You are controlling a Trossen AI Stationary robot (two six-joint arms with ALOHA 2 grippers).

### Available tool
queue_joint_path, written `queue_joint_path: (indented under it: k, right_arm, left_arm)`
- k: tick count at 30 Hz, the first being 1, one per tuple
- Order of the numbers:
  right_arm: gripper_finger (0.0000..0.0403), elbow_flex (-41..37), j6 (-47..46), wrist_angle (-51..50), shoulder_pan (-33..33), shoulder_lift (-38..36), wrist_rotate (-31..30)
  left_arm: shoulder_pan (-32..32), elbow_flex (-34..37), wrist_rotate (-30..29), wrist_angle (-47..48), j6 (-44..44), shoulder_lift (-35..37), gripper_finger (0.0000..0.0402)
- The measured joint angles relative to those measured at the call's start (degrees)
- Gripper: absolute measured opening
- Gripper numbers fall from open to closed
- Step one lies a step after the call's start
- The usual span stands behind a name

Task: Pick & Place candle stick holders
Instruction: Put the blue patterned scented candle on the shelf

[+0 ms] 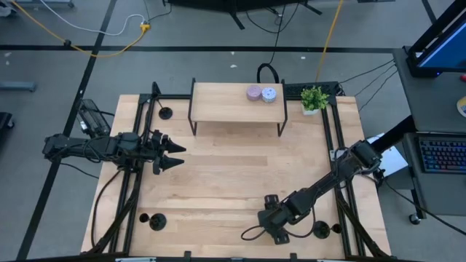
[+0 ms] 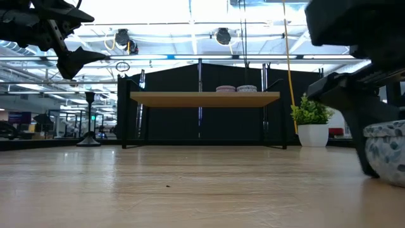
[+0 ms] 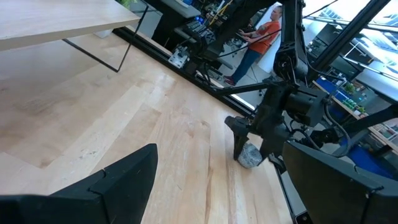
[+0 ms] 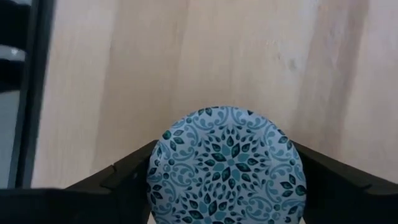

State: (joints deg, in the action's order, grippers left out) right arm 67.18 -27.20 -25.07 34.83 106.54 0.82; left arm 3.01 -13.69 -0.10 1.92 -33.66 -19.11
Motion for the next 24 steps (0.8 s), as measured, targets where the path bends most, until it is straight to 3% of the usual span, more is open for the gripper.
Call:
queue_joint_path:
  k: [12, 18, 24]
  right_arm:
    - [0.0294, -0.04, 1.46, -10.82, -9.09, -12.84, -0.28]
    - [0.0294, 0.48, 2.82, -14.84, -19.68, -21.48, -0.58]
    - [0.0294, 5.77, 10.61, -17.33, -33.22, -25.48, -2.42]
  left_arm:
    - [0.00, 0.02, 0.00, 0.02, 0.49, 0.00, 0.0351]
    - [0.00, 0.01, -0.02, -0.03, 0.78, 0.00, 0.0351]
    - [0.00, 0.02, -0.02, -0.01, 0.98, 0.00, 0.0351]
